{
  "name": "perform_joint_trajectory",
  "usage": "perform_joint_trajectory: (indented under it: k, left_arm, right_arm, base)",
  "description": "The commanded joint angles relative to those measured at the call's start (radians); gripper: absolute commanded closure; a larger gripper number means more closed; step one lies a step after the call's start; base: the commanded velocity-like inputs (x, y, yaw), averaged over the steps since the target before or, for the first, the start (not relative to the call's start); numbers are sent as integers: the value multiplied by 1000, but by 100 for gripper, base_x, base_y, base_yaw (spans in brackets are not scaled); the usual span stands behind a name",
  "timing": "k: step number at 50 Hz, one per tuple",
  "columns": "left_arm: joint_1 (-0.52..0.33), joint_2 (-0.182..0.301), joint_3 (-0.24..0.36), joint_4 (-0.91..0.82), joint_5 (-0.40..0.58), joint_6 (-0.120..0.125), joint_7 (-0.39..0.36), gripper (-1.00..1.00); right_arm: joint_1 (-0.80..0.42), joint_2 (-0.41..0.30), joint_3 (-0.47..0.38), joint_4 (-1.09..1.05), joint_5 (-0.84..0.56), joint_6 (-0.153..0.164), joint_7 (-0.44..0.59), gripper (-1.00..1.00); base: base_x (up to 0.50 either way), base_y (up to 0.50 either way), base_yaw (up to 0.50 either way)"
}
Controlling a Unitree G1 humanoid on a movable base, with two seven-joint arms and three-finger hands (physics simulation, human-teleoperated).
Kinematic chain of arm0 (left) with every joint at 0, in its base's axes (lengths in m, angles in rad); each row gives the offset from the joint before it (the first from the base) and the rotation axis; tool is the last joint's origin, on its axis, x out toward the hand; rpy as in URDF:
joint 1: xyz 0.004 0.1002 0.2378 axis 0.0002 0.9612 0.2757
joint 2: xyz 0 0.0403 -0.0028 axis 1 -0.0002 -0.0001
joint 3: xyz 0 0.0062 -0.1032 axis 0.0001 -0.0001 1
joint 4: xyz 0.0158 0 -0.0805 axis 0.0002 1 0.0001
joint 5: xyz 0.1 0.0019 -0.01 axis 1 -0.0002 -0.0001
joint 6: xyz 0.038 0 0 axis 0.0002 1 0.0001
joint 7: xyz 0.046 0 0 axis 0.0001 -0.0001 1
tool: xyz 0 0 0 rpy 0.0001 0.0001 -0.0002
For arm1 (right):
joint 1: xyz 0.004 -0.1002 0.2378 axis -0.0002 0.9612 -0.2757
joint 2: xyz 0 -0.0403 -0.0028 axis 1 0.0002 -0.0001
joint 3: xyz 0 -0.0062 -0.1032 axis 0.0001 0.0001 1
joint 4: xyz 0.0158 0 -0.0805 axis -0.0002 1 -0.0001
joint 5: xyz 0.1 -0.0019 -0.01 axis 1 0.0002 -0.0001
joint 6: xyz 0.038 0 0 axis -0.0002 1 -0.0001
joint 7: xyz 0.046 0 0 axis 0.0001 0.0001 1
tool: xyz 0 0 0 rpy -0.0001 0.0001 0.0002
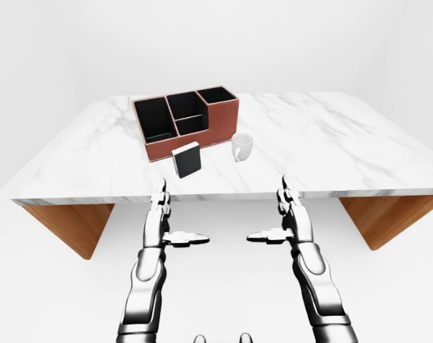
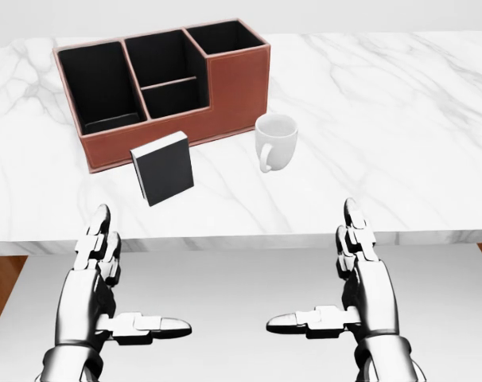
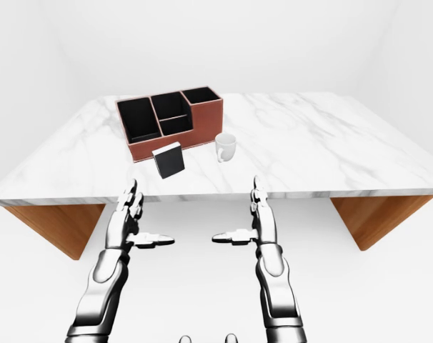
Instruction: Pick up the book and place it in the front compartment of the caddy.
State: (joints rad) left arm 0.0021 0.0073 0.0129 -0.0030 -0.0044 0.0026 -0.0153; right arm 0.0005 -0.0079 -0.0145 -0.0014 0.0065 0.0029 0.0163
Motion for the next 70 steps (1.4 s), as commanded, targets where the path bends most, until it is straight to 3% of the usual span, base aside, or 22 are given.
perform_joint_trajectory:
  k: [1, 8, 11, 15, 20, 36, 54, 70]
  left_arm:
    - [7, 11, 19, -6, -4, 4, -26, -100]
    - [12, 12, 21, -56, -6, 44, -29, -100]
    - [11, 12, 22, -54, -7, 43, -31, -100]
    - [18, 14, 25, -114, -11, 85, -36, -100]
    - [18, 21, 37, -198, -5, 85, -41, -100]
    - [-24, 46, 101, -366, -33, 85, -60, -100]
    - [-42, 59, 132, -462, -48, 85, -70, -100]
    - [-42, 61, 137, -504, -47, 85, -77, -100]
  right_arm:
    - [4, -12, -25, -14, 11, 12, 26, -100]
    - [6, -12, -29, -23, 16, 10, 26, -100]
    - [4, -13, -30, -31, 18, 17, 26, -100]
    - [7, -13, -30, -67, 20, 43, 25, -100]
    - [10, -14, -32, -133, 22, 84, 24, -100]
    - [20, -14, -36, -362, 30, 84, 24, -100]
    - [-11, -17, -83, -530, 93, 84, 12, -100]
    - [-4, -20, -74, -545, 98, 84, 3, -100]
  base:
    - [0, 0, 0]
    - [0, 0, 0]
    - [0, 0, 0]
    - [0, 0, 0]
    - [0, 0, 0]
    - [0, 0, 0]
    - [0, 1, 0]
    - [0, 50, 0]
